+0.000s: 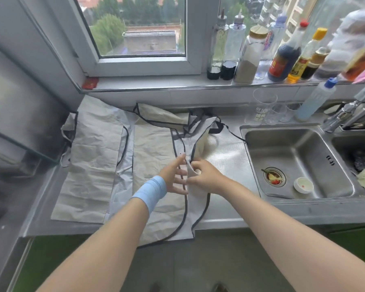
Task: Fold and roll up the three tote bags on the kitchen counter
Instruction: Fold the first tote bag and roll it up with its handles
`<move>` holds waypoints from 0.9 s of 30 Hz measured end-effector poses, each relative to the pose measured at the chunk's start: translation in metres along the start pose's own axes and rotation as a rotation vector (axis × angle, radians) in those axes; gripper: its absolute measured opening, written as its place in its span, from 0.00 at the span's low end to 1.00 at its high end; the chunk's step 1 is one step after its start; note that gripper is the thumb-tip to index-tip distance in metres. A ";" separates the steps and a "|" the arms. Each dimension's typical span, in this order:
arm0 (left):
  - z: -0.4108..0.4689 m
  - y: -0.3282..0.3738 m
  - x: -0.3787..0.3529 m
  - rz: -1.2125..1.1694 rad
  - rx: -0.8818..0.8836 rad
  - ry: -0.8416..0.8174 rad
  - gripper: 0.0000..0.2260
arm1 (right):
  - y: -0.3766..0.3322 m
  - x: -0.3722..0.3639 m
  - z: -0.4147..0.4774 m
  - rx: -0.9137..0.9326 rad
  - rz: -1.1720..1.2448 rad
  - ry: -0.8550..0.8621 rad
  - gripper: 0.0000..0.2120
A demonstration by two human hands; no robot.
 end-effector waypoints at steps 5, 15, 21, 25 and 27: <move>-0.004 0.001 0.077 0.225 0.044 0.200 0.21 | -0.034 -0.075 0.026 -0.045 0.287 -0.294 0.15; 0.022 -0.032 0.177 0.938 0.112 0.497 0.13 | 0.020 -0.134 0.056 -0.205 -0.438 -0.282 0.26; 0.040 -0.016 0.186 1.292 0.126 0.521 0.13 | 0.016 -0.126 0.071 -0.216 -0.538 -0.237 0.18; 0.046 0.045 0.150 1.260 -0.205 0.500 0.08 | 0.005 -0.075 0.088 -0.229 -0.531 -0.091 0.18; 0.048 0.071 0.125 1.210 -0.346 0.452 0.06 | 0.006 -0.047 0.098 -0.247 -0.508 0.009 0.17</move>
Point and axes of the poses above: each hand's wrist, its own z-axis towards the middle knuckle, its own x-axis out of the back of the hand, y = z × x, the point moved 7 cm from there along z, towards the middle knuckle, and after that the axes turned 10 degrees about x, right-handed, at the moved point
